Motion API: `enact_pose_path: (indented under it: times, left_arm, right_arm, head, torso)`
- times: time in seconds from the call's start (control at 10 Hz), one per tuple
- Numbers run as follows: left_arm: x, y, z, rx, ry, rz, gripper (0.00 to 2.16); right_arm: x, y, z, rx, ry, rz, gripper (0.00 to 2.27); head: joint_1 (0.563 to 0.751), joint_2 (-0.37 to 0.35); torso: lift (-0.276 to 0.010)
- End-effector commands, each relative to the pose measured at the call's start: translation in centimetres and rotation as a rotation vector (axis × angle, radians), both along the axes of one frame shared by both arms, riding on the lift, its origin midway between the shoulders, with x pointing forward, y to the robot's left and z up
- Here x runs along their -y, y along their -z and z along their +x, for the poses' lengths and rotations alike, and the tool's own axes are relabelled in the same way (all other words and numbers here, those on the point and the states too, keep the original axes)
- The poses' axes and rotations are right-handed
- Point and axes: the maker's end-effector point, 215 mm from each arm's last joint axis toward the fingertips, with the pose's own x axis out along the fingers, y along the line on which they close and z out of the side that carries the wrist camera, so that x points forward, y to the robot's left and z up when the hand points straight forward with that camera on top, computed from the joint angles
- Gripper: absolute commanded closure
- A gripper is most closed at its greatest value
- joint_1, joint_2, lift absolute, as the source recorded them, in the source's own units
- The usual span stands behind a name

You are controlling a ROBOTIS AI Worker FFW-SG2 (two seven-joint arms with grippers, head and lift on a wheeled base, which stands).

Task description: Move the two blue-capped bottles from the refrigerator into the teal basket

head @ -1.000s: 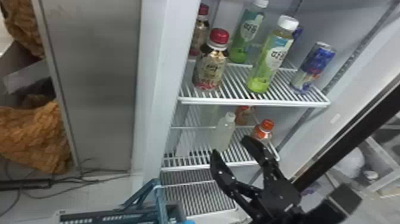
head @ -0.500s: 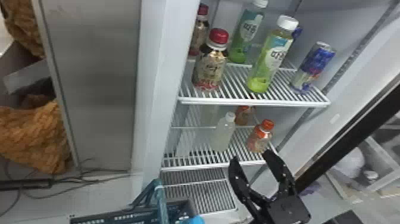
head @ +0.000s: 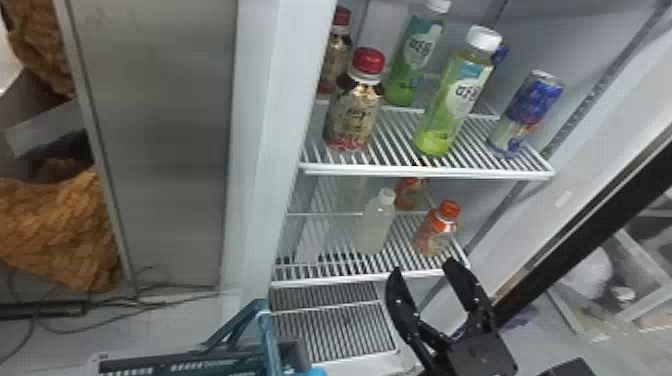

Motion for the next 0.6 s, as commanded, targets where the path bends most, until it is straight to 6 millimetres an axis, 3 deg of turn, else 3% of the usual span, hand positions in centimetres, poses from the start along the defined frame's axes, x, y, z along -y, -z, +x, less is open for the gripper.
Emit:
enact_pose_path:
  times: [0.0, 0.5]
  left_arm:
    - [-0.04, -0.02, -0.01, -0.002, -0.002, -0.002, 1.16]
    - [0.07, -0.04, -0.18, -0.004, 0.001, -0.005, 1.16]
  right_arm:
    - [0.05, -0.09, -0.04, 0.005, 0.002, 0.003, 0.3]
    - [0.4, -0.4, -0.15, 0.021, 0.014, 0.014, 0.3]
  head:
    - [0.695, -0.35]
    - [0.695, -0.35]
  torso:
    - [-0.164]
    - [-0.164]
